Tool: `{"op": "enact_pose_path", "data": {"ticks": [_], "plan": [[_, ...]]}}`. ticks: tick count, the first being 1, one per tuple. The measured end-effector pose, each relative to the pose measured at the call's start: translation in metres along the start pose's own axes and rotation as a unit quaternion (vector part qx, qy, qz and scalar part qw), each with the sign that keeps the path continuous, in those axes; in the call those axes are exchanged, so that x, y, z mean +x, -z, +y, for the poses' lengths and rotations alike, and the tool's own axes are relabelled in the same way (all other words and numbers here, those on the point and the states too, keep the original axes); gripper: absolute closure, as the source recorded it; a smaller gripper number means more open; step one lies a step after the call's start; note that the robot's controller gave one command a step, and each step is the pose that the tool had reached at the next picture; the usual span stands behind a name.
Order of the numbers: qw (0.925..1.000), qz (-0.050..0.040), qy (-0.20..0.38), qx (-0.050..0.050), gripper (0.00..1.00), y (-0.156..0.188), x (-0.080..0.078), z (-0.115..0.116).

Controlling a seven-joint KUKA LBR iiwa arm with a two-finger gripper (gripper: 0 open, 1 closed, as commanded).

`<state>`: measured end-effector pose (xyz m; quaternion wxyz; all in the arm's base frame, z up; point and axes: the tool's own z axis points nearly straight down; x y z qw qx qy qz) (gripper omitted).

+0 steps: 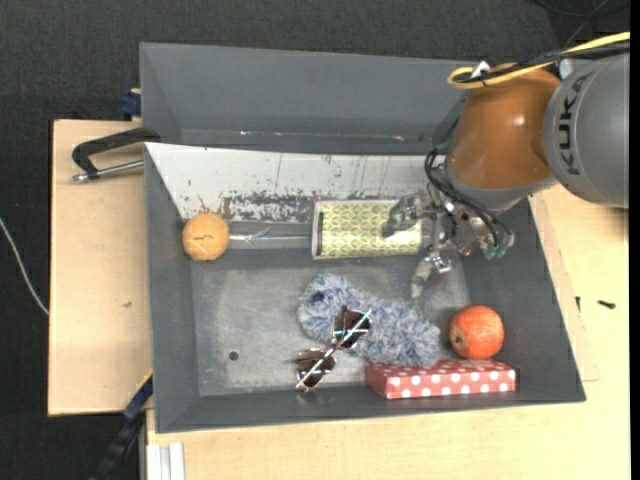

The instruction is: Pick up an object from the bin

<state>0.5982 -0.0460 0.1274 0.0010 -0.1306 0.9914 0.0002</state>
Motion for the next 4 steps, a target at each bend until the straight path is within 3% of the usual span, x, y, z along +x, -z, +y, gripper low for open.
{"op": "enact_pose_path", "data": {"ticks": [1,2,3,4], "plan": [[1.0,0.0,0.0,0.0,1.0,0.0,0.0,0.0],[1.0,0.0,0.0,0.0,1.0,0.0,0.0,0.0],[0.9993,-0.0018,0.038,0.001,1.0,-0.013,0.003,0.001],[0.9977,0.0024,0.068,-0.002,1.0,0.018,0.015,-0.004]]}}
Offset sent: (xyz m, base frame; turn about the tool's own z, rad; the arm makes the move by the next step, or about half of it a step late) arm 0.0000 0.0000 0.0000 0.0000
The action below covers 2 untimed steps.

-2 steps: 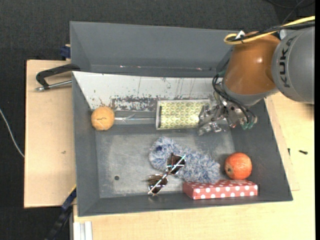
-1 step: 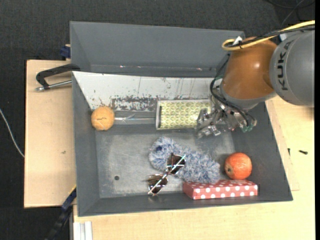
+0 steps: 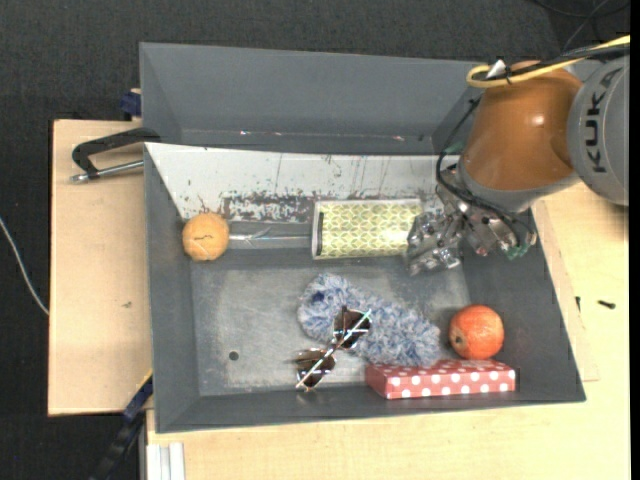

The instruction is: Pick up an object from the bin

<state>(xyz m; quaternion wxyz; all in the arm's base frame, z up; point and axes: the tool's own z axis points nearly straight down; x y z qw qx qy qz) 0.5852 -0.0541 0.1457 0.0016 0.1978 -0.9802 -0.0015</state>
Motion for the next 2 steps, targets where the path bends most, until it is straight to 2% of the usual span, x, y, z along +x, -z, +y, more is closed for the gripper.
{"op": "enact_pose_path", "data": {"ticks": [1,2], "plan": [[0.9983,-0.0018,0.059,0.002,0.0,-0.0351,0.0433,0.0012],[0.9983,-0.002,0.059,0.002,0.0,-0.035,0.0442,0.0007]]}}
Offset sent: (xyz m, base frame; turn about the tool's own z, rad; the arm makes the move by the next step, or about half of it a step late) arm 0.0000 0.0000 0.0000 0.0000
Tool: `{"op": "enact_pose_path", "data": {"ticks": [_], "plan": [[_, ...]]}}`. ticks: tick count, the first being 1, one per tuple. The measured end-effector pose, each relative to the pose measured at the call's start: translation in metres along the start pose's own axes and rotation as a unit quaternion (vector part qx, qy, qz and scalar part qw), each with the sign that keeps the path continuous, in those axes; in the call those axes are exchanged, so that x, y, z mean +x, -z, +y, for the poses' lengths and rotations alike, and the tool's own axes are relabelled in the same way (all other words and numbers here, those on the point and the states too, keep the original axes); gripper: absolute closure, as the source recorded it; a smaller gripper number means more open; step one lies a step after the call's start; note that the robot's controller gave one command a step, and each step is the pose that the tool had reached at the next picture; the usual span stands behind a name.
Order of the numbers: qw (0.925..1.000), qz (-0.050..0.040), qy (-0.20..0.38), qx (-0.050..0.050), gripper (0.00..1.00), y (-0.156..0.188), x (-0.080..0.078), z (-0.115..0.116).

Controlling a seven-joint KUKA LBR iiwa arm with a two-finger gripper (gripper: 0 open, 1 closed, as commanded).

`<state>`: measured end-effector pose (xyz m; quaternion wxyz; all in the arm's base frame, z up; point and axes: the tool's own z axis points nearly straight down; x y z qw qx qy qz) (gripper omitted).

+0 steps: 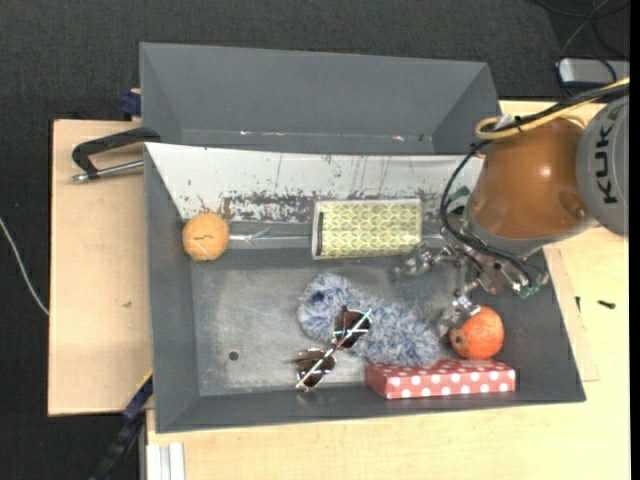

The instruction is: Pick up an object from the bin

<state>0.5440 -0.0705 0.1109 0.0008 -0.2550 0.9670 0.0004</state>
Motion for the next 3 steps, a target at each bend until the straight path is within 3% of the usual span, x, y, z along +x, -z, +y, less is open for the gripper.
{"op": "enact_pose_path", "data": {"ticks": [1,2,3], "plan": [[1.0,-0.0001,-0.001,0.0,1.0,-0.037,-0.011,0.061],[1.0,-0.0001,-0.001,0.001,1.0,-0.038,-0.011,0.061],[0.9999,-0.002,-0.014,0.001,1.0,0.097,-0.011,0.021]]}}
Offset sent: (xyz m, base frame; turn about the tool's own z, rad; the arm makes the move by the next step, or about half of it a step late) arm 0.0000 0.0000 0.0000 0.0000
